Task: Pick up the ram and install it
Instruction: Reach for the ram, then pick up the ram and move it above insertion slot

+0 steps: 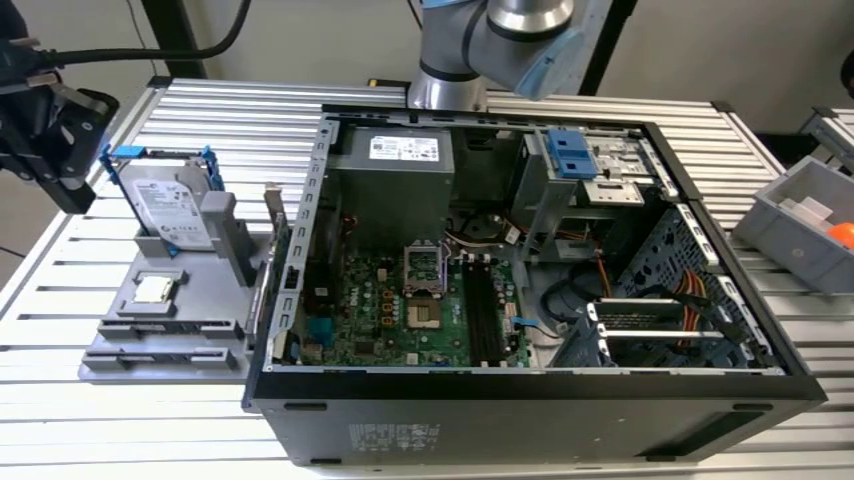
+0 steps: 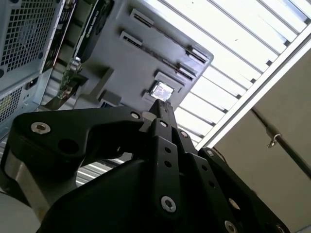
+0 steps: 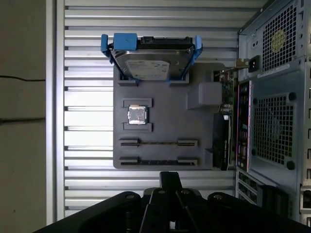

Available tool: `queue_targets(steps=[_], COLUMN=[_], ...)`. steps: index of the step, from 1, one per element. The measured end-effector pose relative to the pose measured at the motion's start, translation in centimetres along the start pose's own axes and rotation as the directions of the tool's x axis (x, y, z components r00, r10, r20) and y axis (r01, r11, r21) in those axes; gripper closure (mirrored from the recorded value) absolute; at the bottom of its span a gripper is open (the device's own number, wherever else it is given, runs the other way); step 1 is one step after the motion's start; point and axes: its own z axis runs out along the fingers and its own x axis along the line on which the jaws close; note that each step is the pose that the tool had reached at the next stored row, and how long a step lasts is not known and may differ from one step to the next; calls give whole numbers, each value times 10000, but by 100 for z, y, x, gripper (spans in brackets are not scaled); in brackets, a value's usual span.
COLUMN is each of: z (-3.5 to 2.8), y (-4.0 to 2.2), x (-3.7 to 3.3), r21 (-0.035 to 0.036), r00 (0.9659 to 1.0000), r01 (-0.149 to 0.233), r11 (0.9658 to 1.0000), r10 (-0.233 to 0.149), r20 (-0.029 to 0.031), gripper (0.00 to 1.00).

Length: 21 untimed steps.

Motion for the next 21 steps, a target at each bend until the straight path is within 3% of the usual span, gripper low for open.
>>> queue_targets(steps=[21], z=[-9], y=[-191], x=[1], r21=[-1], r00=[10000], r01=[67], r11=[10000], r10=[-67], r20=[-4], gripper=[100])
